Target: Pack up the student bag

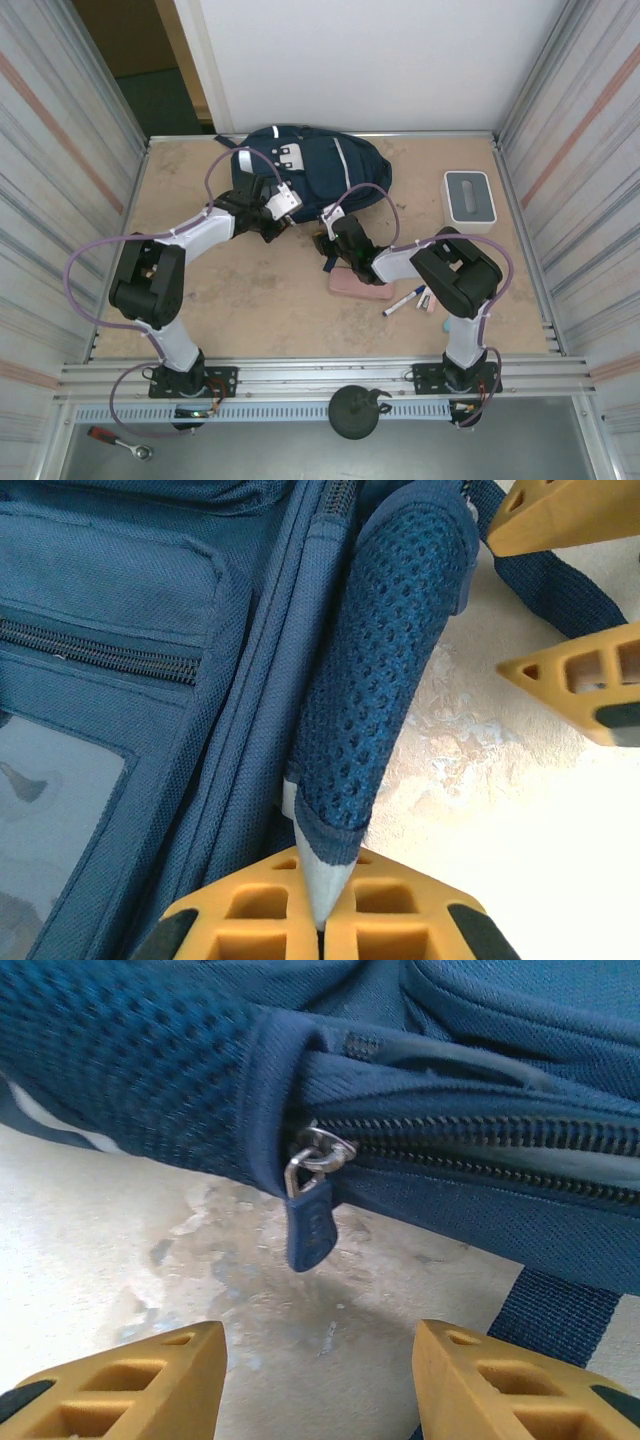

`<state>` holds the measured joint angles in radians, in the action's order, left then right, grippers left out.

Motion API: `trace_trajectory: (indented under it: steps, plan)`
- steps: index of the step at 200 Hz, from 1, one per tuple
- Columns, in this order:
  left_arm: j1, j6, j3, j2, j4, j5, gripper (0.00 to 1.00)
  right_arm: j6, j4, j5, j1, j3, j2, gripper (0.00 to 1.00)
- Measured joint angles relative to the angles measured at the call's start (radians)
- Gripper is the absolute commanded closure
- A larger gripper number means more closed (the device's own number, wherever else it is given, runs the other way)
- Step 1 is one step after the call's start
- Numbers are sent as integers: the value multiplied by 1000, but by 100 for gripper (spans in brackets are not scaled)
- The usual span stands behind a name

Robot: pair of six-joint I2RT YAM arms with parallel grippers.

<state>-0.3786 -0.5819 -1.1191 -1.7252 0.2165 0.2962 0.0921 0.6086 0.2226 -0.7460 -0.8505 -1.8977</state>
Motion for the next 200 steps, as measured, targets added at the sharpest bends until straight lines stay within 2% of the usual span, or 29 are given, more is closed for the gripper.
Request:
trace_trajectory:
  steps: [64, 95, 135, 167, 200]
  plan:
    - [2, 5, 0, 0, 0, 4, 100, 0, 45, 66, -5, -49, -47, 59]
    - [5, 7, 0, 0, 0, 11, 99, 0, 45, 76, -8, -55, -47, 72]
    - [5, 11, 0, 0, 0, 11, 100, 1, 34, 97, -8, -76, -47, 81]
    - [5, 11, 0, 0, -1, 11, 100, -3, 26, 102, -10, -76, -47, 100]
    - [6, 11, 0, 0, -2, 11, 100, -16, 22, 119, -13, -69, -42, 100]
